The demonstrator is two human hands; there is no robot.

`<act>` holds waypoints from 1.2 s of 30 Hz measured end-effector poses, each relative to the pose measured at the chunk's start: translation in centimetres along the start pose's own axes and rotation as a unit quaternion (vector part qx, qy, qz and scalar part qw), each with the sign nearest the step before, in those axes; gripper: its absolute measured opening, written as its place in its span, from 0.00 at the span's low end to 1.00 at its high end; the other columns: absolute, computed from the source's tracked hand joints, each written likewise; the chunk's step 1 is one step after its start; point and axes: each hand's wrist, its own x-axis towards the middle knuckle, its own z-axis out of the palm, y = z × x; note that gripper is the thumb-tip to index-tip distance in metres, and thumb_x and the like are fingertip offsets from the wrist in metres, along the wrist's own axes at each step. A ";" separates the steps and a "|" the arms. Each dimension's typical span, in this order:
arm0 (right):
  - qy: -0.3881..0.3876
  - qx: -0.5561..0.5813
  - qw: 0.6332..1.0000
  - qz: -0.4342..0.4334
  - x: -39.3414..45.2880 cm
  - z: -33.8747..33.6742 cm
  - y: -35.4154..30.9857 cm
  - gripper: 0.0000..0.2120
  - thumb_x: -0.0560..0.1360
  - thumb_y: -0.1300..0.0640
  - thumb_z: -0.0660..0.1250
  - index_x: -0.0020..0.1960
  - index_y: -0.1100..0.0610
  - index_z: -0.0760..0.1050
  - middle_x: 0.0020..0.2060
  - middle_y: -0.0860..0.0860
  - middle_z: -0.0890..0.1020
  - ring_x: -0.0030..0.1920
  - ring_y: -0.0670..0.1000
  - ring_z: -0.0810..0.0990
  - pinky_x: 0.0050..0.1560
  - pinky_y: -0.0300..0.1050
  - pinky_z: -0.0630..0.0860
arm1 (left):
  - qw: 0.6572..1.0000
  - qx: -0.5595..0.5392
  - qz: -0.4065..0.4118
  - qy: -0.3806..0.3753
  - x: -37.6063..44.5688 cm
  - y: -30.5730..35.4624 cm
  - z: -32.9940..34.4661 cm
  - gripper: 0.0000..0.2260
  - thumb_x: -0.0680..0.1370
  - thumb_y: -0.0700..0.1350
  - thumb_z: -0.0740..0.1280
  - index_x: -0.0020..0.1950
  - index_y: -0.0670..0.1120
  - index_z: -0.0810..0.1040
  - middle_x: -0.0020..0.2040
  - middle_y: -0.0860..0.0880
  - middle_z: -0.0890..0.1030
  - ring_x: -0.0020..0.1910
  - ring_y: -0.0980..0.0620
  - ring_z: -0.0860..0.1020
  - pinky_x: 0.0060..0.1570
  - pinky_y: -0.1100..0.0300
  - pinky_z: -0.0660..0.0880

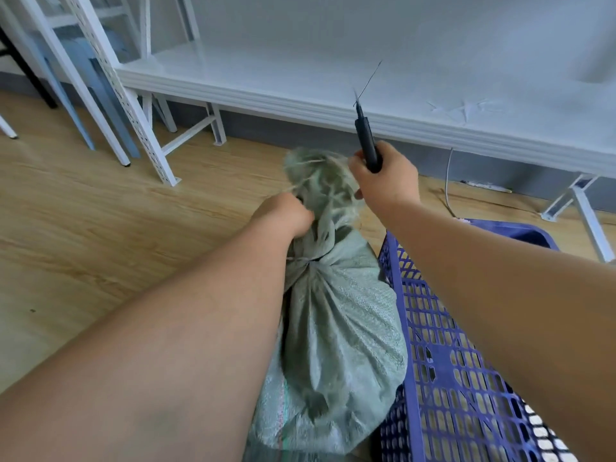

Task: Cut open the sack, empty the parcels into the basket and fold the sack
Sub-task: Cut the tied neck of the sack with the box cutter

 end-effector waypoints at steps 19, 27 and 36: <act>-0.081 -0.037 0.983 0.158 -2.3 4.2 1.7 0.19 0.71 0.54 0.72 0.60 0.57 0.76 0.43 0.51 0.79 0.46 0.55 0.80 0.40 0.44 0.75 | 0.919 -0.361 0.004 0.159 -5.7 -1.5 0.2 0.21 0.74 0.52 0.70 0.66 0.57 0.68 0.64 0.52 0.66 0.56 0.50 0.72 0.49 0.59 0.70; -0.031 0.110 0.985 0.129 -3.2 5.7 1.6 0.13 0.69 0.54 0.75 0.43 0.52 0.71 0.35 0.46 0.76 0.36 0.48 0.76 0.39 0.41 0.73 | 0.975 -0.147 0.124 0.113 -6.9 -4.3 5.2 0.31 0.70 0.53 0.75 0.71 0.60 0.68 0.78 0.54 0.47 0.76 0.48 0.57 0.70 0.53 0.63; -0.033 0.077 0.996 -0.005 -4.2 5.1 0.8 0.04 0.74 0.54 0.69 0.47 0.51 0.75 0.39 0.49 0.82 0.39 0.51 0.79 0.40 0.46 0.78 | 0.985 -0.173 0.015 0.000 -5.4 -5.0 4.7 0.37 0.71 0.47 0.75 0.75 0.52 0.61 0.66 0.48 0.74 0.64 0.46 0.74 0.54 0.57 0.72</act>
